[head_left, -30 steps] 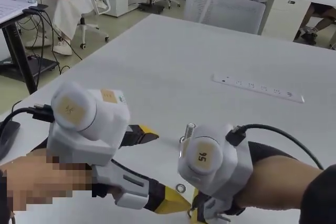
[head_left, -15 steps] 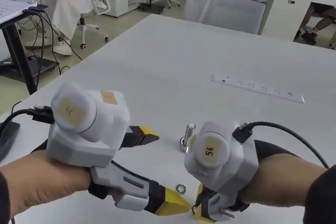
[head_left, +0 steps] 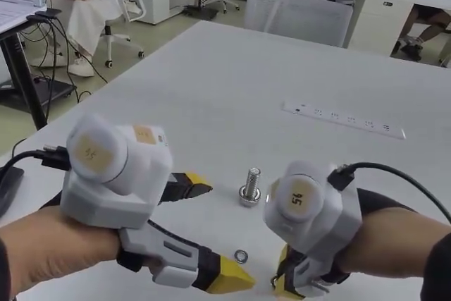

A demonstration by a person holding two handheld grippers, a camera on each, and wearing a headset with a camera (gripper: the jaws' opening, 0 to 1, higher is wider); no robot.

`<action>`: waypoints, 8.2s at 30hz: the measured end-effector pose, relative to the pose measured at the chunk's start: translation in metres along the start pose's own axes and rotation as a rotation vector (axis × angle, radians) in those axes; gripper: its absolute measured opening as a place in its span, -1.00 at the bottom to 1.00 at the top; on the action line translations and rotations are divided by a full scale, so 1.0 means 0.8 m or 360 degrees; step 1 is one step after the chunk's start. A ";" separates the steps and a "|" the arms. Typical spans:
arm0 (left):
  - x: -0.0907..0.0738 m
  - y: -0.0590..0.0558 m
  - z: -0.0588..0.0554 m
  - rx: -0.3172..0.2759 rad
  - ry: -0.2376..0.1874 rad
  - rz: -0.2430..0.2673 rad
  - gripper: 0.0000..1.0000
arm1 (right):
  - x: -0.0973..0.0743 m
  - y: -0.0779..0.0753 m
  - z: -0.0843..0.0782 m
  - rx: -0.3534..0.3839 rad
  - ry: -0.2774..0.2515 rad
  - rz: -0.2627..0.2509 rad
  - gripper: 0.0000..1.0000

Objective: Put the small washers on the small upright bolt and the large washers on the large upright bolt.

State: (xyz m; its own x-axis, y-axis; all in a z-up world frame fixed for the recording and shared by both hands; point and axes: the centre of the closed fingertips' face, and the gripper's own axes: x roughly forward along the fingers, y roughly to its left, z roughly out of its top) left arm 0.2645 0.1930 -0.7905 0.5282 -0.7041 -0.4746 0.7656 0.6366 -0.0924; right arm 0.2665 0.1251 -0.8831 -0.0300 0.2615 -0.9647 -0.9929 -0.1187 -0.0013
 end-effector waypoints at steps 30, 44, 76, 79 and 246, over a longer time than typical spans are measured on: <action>0.001 -0.001 -0.002 -0.0001 0.0013 -0.0002 0.66 | -0.043 -0.039 -0.097 0.0302 0.0058 -0.0116 -0.73; 0.003 -0.002 -0.003 -0.0004 0.0024 -0.0006 0.66 | -0.058 -0.050 -0.122 0.0371 0.0071 -0.0150 -0.73; 0.002 0.000 -0.002 -0.0008 0.0016 0.0003 0.66 | -0.122 -0.102 -0.068 0.0190 0.0037 -0.0318 -0.73; 0.002 0.001 -0.002 -0.0009 0.0014 0.0002 0.66 | -0.125 -0.107 -0.062 0.0166 0.0040 -0.0323 -0.73; 0.001 -0.003 -0.002 0.0003 0.0001 -0.0012 0.66 | -0.043 -0.021 -0.013 0.0118 -0.0004 -0.0060 -0.58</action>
State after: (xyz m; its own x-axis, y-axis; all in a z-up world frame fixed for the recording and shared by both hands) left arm 0.2629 0.1914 -0.7923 0.5220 -0.7088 -0.4745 0.7704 0.6305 -0.0944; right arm 0.2856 0.1085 -0.8527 0.0076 0.2668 -0.9637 -0.9991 -0.0377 -0.0183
